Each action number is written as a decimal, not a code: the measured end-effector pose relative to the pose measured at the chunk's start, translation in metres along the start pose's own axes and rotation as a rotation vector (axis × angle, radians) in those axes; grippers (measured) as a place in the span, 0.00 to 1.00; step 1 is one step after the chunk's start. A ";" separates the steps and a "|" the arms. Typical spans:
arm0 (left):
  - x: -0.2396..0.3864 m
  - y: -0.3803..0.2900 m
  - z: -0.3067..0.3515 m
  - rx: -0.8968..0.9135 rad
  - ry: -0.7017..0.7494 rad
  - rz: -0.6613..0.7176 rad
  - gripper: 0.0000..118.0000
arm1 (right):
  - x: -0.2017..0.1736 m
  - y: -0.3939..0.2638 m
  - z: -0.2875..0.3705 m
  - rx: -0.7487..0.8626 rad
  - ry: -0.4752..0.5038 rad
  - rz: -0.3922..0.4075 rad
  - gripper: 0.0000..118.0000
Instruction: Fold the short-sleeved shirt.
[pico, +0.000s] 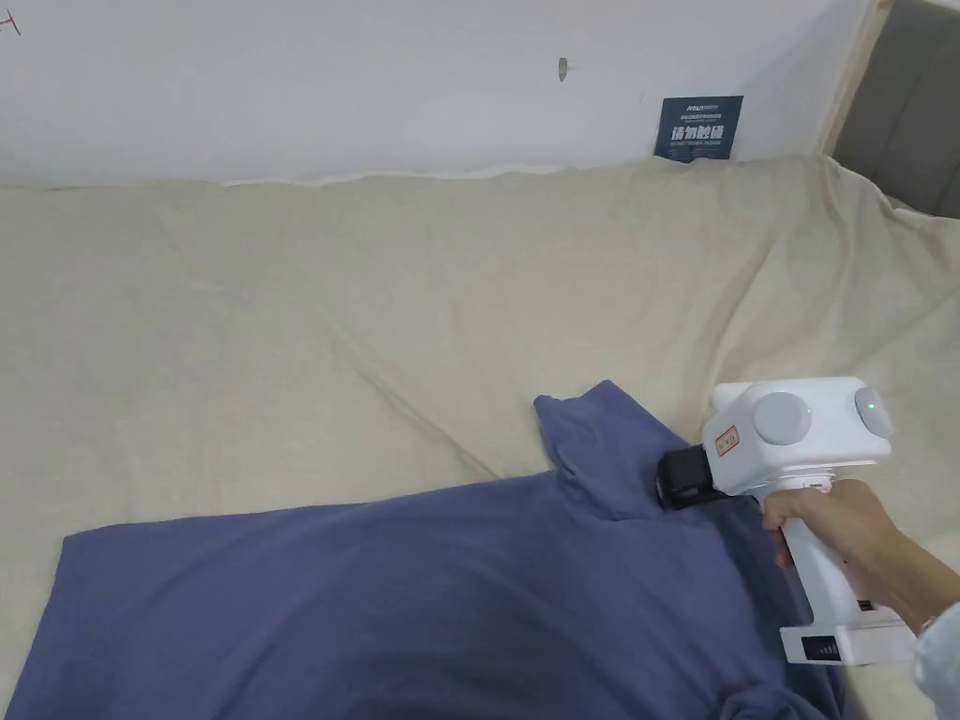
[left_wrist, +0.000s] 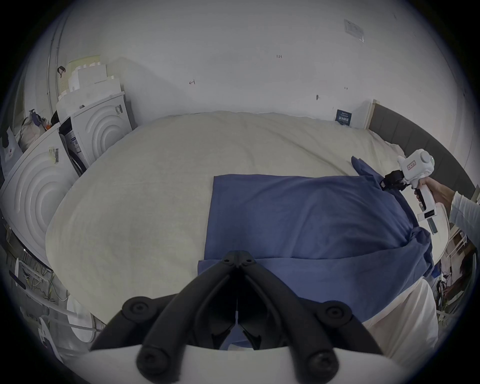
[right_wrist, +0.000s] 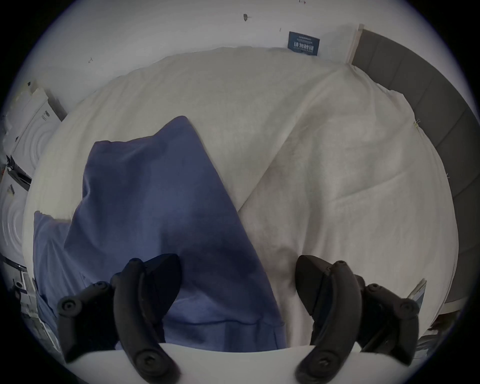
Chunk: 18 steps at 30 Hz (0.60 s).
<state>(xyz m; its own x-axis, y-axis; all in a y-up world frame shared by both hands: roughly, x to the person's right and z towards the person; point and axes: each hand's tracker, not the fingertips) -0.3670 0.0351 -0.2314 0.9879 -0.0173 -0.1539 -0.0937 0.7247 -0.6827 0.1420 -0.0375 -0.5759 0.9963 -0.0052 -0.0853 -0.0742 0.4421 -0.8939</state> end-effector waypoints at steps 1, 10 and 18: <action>0.000 0.000 0.000 -0.002 -0.002 0.001 0.00 | 0.000 0.004 0.005 -0.009 0.006 -0.004 0.72; 0.001 0.004 -0.010 -0.026 -0.023 0.007 0.00 | -0.024 0.013 0.034 0.013 -0.013 0.124 0.01; -0.024 0.057 -0.074 -0.092 -0.047 0.008 0.69 | -0.010 0.020 0.051 0.051 0.026 0.074 0.01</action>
<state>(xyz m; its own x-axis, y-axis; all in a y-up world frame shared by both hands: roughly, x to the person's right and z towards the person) -0.4048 0.0260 -0.3197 0.9916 0.0225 -0.1271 -0.1104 0.6580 -0.7449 0.1324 0.0176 -0.5704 0.9868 0.0065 -0.1619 -0.1445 0.4872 -0.8612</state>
